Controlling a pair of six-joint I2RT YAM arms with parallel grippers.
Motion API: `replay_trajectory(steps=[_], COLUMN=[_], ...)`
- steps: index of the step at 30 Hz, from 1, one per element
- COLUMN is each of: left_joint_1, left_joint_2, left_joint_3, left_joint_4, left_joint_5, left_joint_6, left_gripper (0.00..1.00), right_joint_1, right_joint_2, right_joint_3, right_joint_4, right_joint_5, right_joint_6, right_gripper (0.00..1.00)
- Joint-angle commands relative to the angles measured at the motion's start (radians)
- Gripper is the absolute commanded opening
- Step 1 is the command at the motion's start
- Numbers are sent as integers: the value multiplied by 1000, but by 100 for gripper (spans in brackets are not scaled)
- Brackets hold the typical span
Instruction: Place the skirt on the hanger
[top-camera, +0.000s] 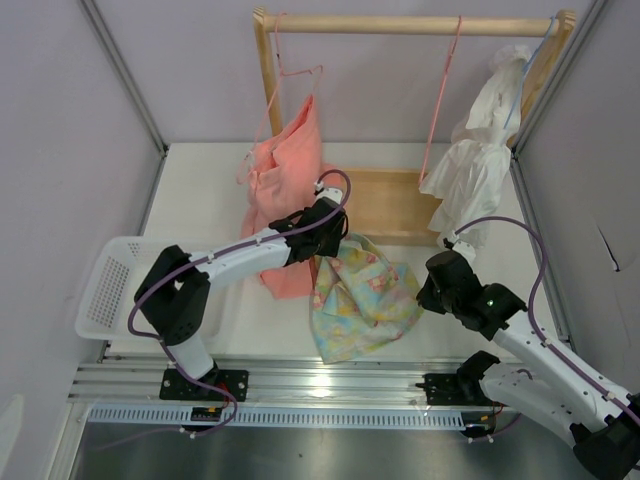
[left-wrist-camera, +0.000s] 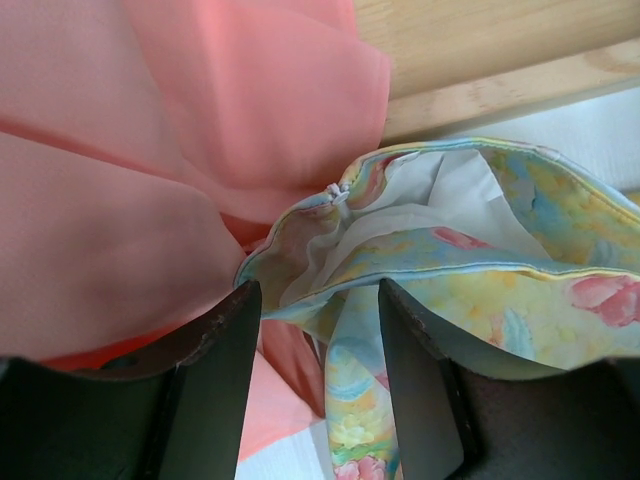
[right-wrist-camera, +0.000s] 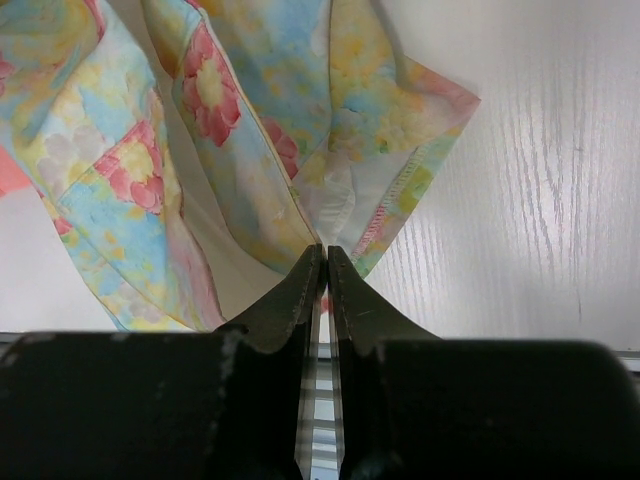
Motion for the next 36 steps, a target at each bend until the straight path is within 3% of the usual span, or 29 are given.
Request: replay_trajectory(steps=[1, 7, 16, 22, 31, 36], left_joint_1=[5, 5, 7, 25, 47, 47], left_joint_2=[-21, -83, -139, -52, 68, 15], left_joint_3=[2, -26, 7, 86, 146, 51], left_joint_4=[-36, -39, -27, -55, -76, -64], left_joint_5=[-30, -59, -36, -73, -36, -28], left_joint_6=[20, 25, -7, -29, -76, -78], left_gripper=[56, 55, 62, 63, 56, 54], right_joint_1=[-5, -6, -6, -9, -17, -25], right_joint_2=[-5, -8, 4, 1, -7, -24], right_joint_3=[-7, -12, -20, -26, -20, -23], right_joint_4=[14, 20, 39, 42, 33, 31], right_joint_5=[4, 1, -5, -8, -10, -19], right_joint_6=[5, 7, 2, 1, -10, -13], right_gripper=[11, 11, 11, 11, 11, 10])
